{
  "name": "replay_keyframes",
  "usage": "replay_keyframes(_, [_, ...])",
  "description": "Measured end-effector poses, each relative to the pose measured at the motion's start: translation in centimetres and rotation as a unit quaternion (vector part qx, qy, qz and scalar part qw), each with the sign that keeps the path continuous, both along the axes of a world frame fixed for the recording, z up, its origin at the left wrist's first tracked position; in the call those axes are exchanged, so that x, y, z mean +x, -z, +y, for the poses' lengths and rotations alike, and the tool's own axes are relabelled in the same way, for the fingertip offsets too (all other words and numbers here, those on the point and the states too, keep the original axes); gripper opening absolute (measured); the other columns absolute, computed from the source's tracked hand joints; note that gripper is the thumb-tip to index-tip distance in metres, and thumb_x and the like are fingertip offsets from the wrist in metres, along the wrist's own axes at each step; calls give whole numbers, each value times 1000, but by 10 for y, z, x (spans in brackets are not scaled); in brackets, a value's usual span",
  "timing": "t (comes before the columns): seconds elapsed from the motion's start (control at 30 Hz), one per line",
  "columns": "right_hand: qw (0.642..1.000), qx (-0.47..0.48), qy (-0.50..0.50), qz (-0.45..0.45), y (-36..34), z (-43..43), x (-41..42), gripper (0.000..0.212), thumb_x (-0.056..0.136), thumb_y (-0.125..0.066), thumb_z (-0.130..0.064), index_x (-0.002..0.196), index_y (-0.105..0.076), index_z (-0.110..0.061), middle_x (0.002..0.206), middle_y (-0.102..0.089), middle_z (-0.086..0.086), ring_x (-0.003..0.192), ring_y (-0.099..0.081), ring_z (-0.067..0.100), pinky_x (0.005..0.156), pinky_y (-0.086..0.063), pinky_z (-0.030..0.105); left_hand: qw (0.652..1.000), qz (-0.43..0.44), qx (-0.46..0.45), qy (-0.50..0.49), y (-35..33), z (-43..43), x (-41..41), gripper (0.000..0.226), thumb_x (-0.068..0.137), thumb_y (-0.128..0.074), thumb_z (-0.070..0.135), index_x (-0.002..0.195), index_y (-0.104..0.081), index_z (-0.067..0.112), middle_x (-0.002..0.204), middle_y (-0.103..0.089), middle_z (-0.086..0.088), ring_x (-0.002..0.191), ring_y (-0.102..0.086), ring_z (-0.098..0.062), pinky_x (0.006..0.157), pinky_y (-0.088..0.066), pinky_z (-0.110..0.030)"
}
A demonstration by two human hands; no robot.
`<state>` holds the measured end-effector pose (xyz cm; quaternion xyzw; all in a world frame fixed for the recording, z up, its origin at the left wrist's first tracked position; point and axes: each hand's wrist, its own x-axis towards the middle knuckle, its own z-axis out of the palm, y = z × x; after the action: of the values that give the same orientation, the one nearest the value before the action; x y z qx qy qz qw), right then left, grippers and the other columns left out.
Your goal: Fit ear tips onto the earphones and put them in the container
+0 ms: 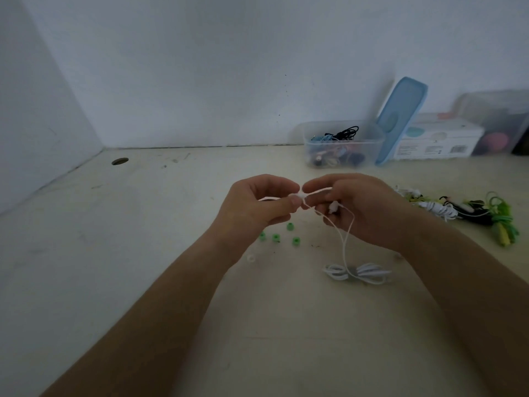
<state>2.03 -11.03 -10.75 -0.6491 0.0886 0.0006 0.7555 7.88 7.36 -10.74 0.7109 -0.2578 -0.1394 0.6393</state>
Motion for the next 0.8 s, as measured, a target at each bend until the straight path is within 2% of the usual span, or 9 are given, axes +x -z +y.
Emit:
replay_keyframes(0.1, [999,35,36,-5,-3,-5,-1,45,78,-28,23,96,-64,3,85,-73,19,69,-62,18,64,-49,25,999,-29,35,1,-2,3,1,14,83,-77,17,96,-75,19,86,-73,6,77,-70,-8,69,-53,-21])
replay_keyframes(0.2, [997,53,49,-27,-3,-7,-2,44,84,-28,25,97,-63,1,97,-74,21,90,-73,24,76,-60,25,991,-92,90,36,-2,2,-2,15,81,-79,18,96,-75,20,86,-75,6,74,-69,-6,67,-53,-16])
replay_keyframes(0.27, [996,69,43,-38,-2,-7,-2,41,87,-31,25,102,-62,3,104,-72,25,101,-72,28,85,-59,30,974,-164,143,59,1,-1,-4,16,80,-81,20,94,-75,22,86,-74,10,74,-68,-3,68,-52,-13])
replay_keyframes(0.33, [996,63,38,-42,-2,-6,-3,36,91,-34,22,106,-61,4,107,-71,25,103,-71,31,88,-59,34,950,-230,199,75,6,-5,-6,15,79,-81,23,92,-76,26,86,-72,15,76,-64,-2,65,-48,-10])
replay_keyframes(0.5, [998,33,24,-46,-2,2,-4,23,103,-37,3,109,-59,1,99,-73,24,95,-74,31,78,-61,31,918,-278,271,85,17,-11,-7,13,75,-82,32,84,-74,35,85,-71,18,75,-60,-3,66,-49,-14])
replay_keyframes(0.57, [999,-2,22,-49,-1,3,-3,20,104,-40,-4,108,-60,-2,96,-75,21,89,-75,27,70,-62,28,912,-288,277,91,17,-11,-7,12,74,-83,33,83,-74,35,82,-70,19,74,-60,-1,64,-45,-8])
replay_keyframes(0.67, [995,-56,23,-73,1,1,-2,16,102,-48,-13,104,-62,-5,98,-75,16,73,-71,18,60,-56,23,917,-282,267,86,9,-5,-2,8,77,-80,36,84,-77,33,81,-71,20,75,-61,-2,67,-48,-12])
replay_keyframes(0.73, [991,-83,31,-98,3,-2,-2,15,97,-56,-16,98,-67,-6,101,-75,13,67,-65,12,62,-52,23,928,-286,236,31,3,3,8,4,82,-75,36,83,-76,32,80,-71,21,72,-63,-4,66,-49,-14])
replay_keyframes(0.8, [988,-98,35,-113,4,-3,-2,17,86,-64,-24,89,-76,-12,104,-75,13,67,-61,9,67,-51,24,935,-285,197,-71,1,13,22,7,85,-71,34,81,-74,30,77,-70,22,70,-63,0,64,-47,-9])
